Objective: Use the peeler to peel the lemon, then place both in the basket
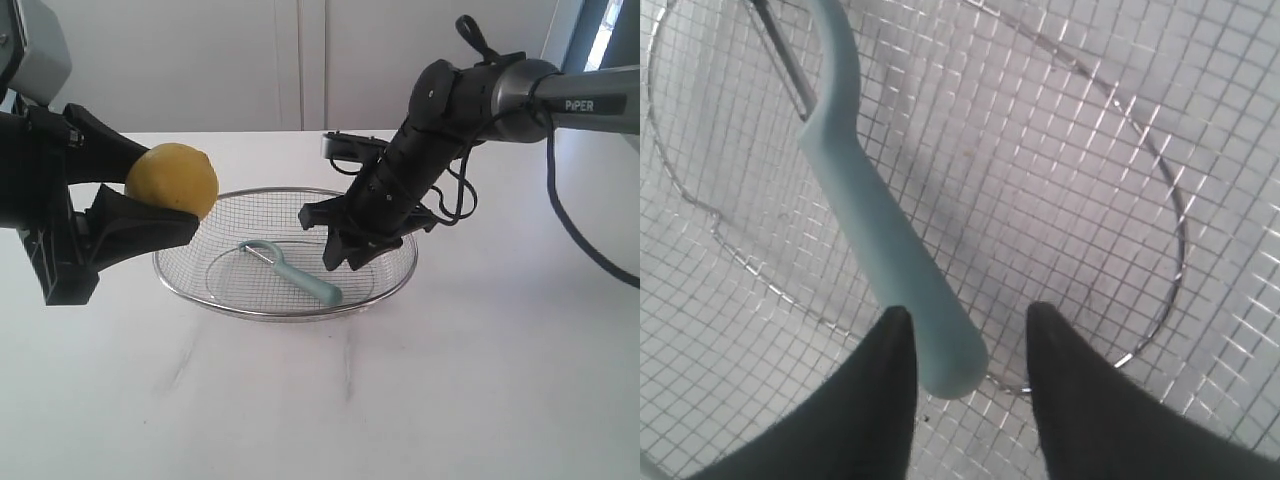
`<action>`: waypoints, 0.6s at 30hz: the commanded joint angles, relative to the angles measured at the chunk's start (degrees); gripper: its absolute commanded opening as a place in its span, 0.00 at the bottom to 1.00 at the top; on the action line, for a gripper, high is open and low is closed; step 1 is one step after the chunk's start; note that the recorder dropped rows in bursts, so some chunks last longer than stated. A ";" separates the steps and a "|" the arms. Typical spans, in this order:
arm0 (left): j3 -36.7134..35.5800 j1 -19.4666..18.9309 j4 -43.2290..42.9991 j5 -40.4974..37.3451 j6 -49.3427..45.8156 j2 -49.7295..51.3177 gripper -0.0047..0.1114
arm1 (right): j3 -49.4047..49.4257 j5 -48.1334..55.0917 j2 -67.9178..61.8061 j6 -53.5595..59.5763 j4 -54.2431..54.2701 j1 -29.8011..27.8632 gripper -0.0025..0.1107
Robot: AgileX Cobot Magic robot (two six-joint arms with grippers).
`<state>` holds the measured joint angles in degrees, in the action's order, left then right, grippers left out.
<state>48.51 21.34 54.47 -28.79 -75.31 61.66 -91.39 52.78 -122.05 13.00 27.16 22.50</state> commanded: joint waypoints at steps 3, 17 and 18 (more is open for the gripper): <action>-0.07 -0.22 1.94 -0.30 0.29 -0.30 0.04 | -0.50 0.79 3.42 -0.23 0.34 -0.30 0.18; -0.07 -0.22 1.94 -0.53 0.29 -0.30 0.04 | -0.50 3.50 7.01 -2.02 -2.58 -0.30 0.02; -0.07 -0.22 1.94 -0.53 0.29 -0.30 0.04 | -0.50 3.50 7.33 -2.75 -3.25 -0.30 0.02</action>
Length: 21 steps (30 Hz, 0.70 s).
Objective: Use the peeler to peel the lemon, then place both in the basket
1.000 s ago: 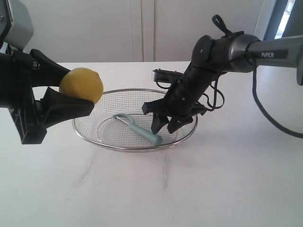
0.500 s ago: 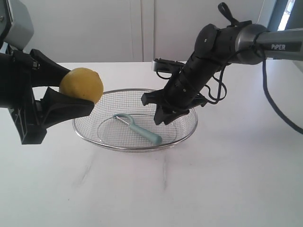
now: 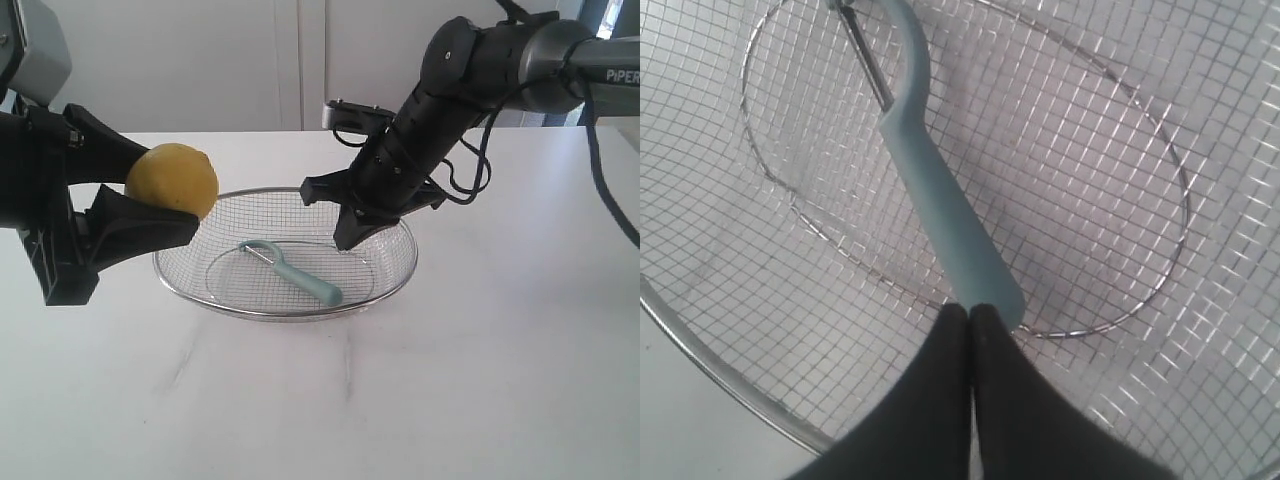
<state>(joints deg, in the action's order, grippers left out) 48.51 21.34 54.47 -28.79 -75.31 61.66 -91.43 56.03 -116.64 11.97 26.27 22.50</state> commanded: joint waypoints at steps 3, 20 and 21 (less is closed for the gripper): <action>-0.07 -0.22 1.94 -0.53 0.29 -0.30 0.04 | -0.46 0.39 3.21 -2.22 -3.51 -0.68 0.02; -0.07 -0.22 1.94 -0.53 0.29 -0.30 0.04 | 8.87 2.05 15.15 -3.22 -4.42 -12.69 0.02; -0.07 -0.22 1.94 -0.53 0.29 -0.30 0.04 | 9.70 2.05 15.95 -3.22 -4.42 -13.55 0.02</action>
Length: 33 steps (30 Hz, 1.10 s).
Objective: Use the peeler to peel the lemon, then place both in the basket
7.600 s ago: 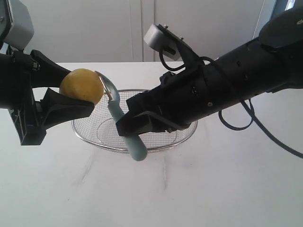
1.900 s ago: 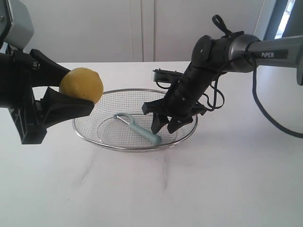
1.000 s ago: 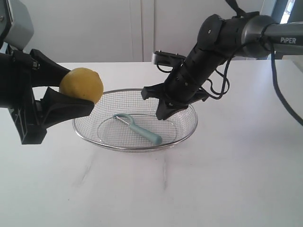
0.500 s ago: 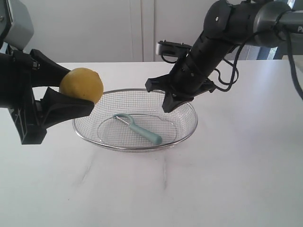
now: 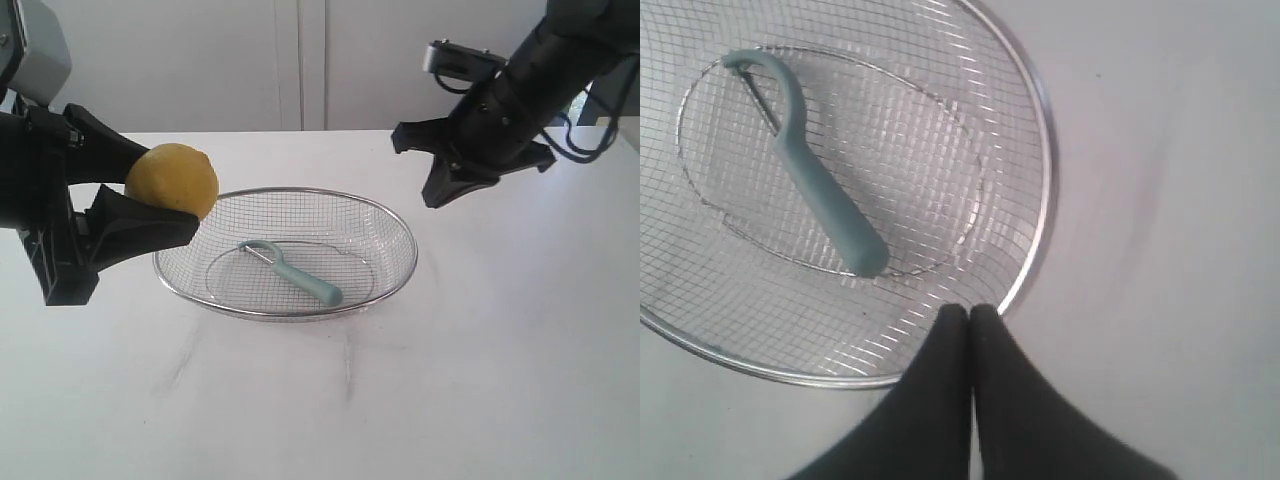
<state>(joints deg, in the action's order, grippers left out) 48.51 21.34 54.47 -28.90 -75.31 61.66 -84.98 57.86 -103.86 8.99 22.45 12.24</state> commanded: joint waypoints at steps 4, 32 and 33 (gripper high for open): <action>-0.07 -0.22 1.94 -0.42 0.29 -0.30 0.04 | 6.10 0.11 5.60 -0.24 -0.79 -5.76 0.02; 5.04 -0.22 -5.70 5.20 15.41 4.71 0.04 | 8.38 -0.84 6.60 -0.24 -2.98 -7.07 0.02; 5.78 -0.22 -6.91 5.20 16.22 5.19 0.04 | 8.38 -0.84 6.60 -0.24 -2.98 -7.07 0.02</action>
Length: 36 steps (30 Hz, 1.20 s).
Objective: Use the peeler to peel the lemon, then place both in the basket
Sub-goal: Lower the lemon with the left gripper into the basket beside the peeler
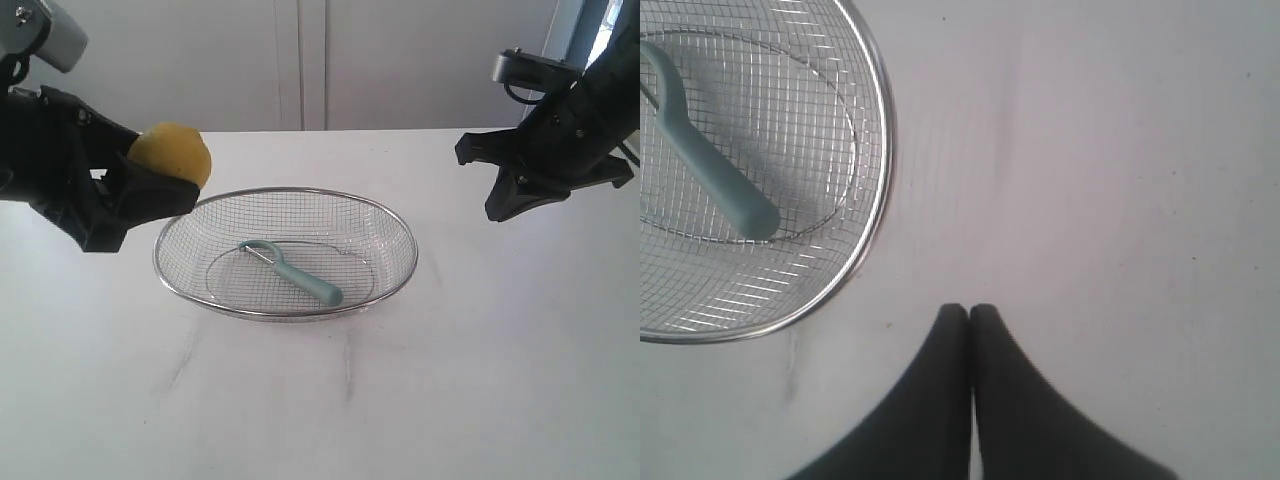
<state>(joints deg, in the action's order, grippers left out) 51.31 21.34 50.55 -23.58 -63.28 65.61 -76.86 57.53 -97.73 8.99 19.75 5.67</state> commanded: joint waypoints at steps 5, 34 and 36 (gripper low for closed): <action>9.13 -0.22 -14.74 -1.70 15.06 7.84 0.04 | 0.26 -1.44 0.47 -0.24 -0.28 -0.50 0.02; 21.43 -0.11 -30.60 -4.33 30.28 33.24 0.04 | 0.26 -2.45 0.47 -0.24 -0.16 -0.50 0.02; 21.43 -0.11 -30.60 -3.94 30.54 34.59 0.04 | 0.26 -2.45 0.47 -0.24 -0.16 -0.50 0.02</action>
<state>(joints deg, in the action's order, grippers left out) 72.27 21.34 19.59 -27.51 -33.45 99.66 -76.86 55.40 -97.73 8.75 19.75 5.67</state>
